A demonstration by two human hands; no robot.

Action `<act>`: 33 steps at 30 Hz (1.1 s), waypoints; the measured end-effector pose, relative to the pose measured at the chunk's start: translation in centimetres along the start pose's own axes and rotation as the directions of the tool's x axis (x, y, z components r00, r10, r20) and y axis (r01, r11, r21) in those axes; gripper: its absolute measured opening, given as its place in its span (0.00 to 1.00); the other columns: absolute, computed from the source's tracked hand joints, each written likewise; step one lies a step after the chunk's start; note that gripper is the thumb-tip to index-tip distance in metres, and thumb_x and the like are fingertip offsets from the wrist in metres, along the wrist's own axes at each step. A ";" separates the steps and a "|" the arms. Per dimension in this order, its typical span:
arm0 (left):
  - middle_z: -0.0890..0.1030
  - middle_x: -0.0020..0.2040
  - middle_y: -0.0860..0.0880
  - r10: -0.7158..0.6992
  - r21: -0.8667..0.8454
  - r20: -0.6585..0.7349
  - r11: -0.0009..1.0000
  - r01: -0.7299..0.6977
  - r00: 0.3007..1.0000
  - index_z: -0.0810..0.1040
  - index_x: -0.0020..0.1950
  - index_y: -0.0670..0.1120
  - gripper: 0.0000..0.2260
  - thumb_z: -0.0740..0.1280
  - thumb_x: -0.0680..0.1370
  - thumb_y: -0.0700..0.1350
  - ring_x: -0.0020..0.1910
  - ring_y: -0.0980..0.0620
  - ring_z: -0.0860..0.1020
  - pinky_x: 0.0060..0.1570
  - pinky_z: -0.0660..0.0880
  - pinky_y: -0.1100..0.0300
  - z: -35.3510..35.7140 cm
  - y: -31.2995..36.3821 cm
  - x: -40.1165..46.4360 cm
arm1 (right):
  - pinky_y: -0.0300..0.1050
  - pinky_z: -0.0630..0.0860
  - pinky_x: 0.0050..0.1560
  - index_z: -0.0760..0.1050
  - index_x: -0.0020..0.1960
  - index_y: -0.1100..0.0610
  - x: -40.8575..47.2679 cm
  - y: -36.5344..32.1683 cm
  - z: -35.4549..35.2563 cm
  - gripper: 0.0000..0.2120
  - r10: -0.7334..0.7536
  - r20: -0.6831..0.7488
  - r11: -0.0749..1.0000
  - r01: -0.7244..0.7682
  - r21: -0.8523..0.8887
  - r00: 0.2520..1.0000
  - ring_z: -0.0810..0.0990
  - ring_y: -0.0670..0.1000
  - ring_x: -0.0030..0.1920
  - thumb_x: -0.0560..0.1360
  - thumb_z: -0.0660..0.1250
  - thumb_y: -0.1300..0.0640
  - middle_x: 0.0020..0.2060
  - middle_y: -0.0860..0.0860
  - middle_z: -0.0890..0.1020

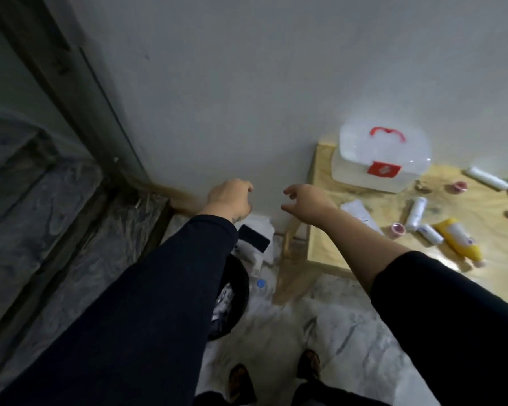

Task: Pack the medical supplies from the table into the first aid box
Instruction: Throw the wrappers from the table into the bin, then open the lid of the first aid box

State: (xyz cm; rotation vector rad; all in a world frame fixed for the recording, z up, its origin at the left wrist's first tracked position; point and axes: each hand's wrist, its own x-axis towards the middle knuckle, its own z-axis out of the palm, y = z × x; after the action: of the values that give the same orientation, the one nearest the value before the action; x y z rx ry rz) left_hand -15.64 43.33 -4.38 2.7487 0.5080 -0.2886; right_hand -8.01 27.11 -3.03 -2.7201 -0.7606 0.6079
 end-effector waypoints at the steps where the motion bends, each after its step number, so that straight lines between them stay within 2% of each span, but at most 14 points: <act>1: 0.73 0.70 0.50 0.040 0.019 -0.008 0.999 -0.040 0.999 0.71 0.70 0.52 0.19 0.65 0.79 0.44 0.65 0.46 0.74 0.57 0.74 0.52 -0.6 1.5 0.6 | 0.49 0.73 0.63 0.69 0.69 0.55 -0.4 1.2 -1.2 0.23 0.016 -0.025 1.000 -0.016 -0.018 1.000 0.76 0.56 0.64 0.76 0.66 0.49 0.65 0.55 0.77; 7: 0.71 0.71 0.50 0.257 0.073 -0.059 0.965 -0.253 0.965 0.70 0.71 0.50 0.20 0.65 0.79 0.49 0.66 0.46 0.73 0.58 0.72 0.52 -2.8 10.9 4.5 | 0.52 0.71 0.67 0.71 0.68 0.56 -1.9 9.5 -7.5 0.25 0.096 -0.175 0.992 -0.108 -0.061 0.980 0.74 0.56 0.66 0.74 0.69 0.49 0.66 0.55 0.77; 11: 0.67 0.74 0.50 0.376 0.054 -0.088 0.926 -0.372 0.922 0.69 0.72 0.49 0.24 0.68 0.76 0.47 0.72 0.47 0.68 0.65 0.68 0.53 -2.4 16.3 7.4 | 0.50 0.74 0.61 0.71 0.67 0.52 -2.0 14.5 -10.9 0.23 0.064 -0.253 0.976 -0.113 -0.185 0.965 0.73 0.55 0.65 0.74 0.68 0.49 0.64 0.51 0.77; 13: 0.63 0.76 0.49 0.409 0.068 -0.090 0.912 -0.404 0.908 0.67 0.74 0.48 0.26 0.68 0.76 0.46 0.75 0.47 0.63 0.70 0.64 0.53 -1.9 18.4 8.8 | 0.52 0.73 0.64 0.69 0.69 0.52 -1.6 16.6 -12.0 0.25 0.032 -0.269 0.961 -0.103 -0.256 0.962 0.71 0.55 0.68 0.75 0.68 0.49 0.67 0.51 0.74; 15: 0.59 0.78 0.49 0.433 0.097 -0.087 0.900 -0.425 0.897 0.64 0.75 0.48 0.28 0.68 0.77 0.45 0.77 0.47 0.59 0.72 0.61 0.53 -1.4 19.9 10.0 | 0.52 0.70 0.67 0.66 0.71 0.53 -0.6 18.2 -12.4 0.26 0.003 -0.277 0.953 -0.087 -0.291 0.961 0.67 0.55 0.71 0.76 0.66 0.49 0.71 0.53 0.70; 19: 0.56 0.79 0.49 0.456 0.141 -0.099 0.886 -0.442 0.884 0.60 0.77 0.49 0.32 0.70 0.76 0.45 0.77 0.46 0.59 0.72 0.63 0.51 0.0 22.1 12.4 | 0.51 0.60 0.74 0.60 0.74 0.55 1.9 20.1 -11.2 0.29 -0.104 -0.308 0.938 -0.010 -0.347 0.946 0.59 0.55 0.76 0.77 0.63 0.48 0.75 0.54 0.62; 22: 0.54 0.80 0.49 0.480 0.216 -0.098 0.865 -0.452 0.872 0.56 0.78 0.48 0.34 0.69 0.77 0.47 0.78 0.47 0.55 0.75 0.57 0.51 0.8 23.2 13.8 | 0.53 0.54 0.76 0.56 0.76 0.57 3.5 21.4 -9.7 0.33 -0.153 -0.313 0.911 0.011 -0.413 0.937 0.55 0.56 0.77 0.77 0.64 0.49 0.77 0.55 0.58; 24: 0.53 0.80 0.48 0.497 0.269 -0.094 0.847 -0.459 0.863 0.54 0.79 0.47 0.35 0.69 0.77 0.46 0.79 0.48 0.52 0.76 0.53 0.52 1.4 23.4 14.5 | 0.53 0.56 0.76 0.56 0.76 0.59 4.1 22.3 -8.6 0.36 -0.176 -0.333 0.880 -0.004 -0.475 0.927 0.57 0.56 0.77 0.75 0.67 0.48 0.76 0.56 0.60; 27: 0.52 0.80 0.49 0.493 0.265 -0.115 0.852 -0.452 0.862 0.51 0.80 0.48 0.36 0.68 0.77 0.42 0.79 0.50 0.49 0.77 0.48 0.54 2.6 23.2 15.0 | 0.55 0.61 0.72 0.63 0.73 0.61 4.7 23.4 -7.1 0.38 -0.225 -0.409 0.855 -0.022 -0.518 0.884 0.67 0.57 0.73 0.69 0.73 0.49 0.72 0.56 0.69; 30: 0.52 0.80 0.49 0.487 0.281 -0.155 0.856 -0.434 0.860 0.50 0.80 0.48 0.37 0.68 0.77 0.39 0.79 0.50 0.50 0.76 0.47 0.55 3.4 23.2 15.0 | 0.55 0.57 0.71 0.64 0.73 0.61 5.3 23.9 -6.3 0.39 -0.255 -0.450 0.843 -0.031 -0.537 0.856 0.68 0.57 0.72 0.67 0.76 0.54 0.71 0.56 0.70; 33: 0.52 0.80 0.49 0.494 0.281 -0.171 0.854 -0.438 0.852 0.50 0.80 0.49 0.37 0.67 0.77 0.36 0.79 0.50 0.49 0.76 0.47 0.56 3.4 23.2 15.1 | 0.54 0.60 0.70 0.66 0.72 0.61 5.6 23.9 -6.2 0.37 -0.274 -0.483 0.836 -0.042 -0.547 0.832 0.70 0.57 0.71 0.67 0.75 0.53 0.70 0.56 0.72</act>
State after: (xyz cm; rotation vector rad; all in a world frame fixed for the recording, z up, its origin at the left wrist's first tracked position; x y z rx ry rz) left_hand 6.50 26.31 -4.84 3.0371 -0.1744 0.1155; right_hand 9.53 9.46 -7.59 -3.0439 -1.0468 -0.5037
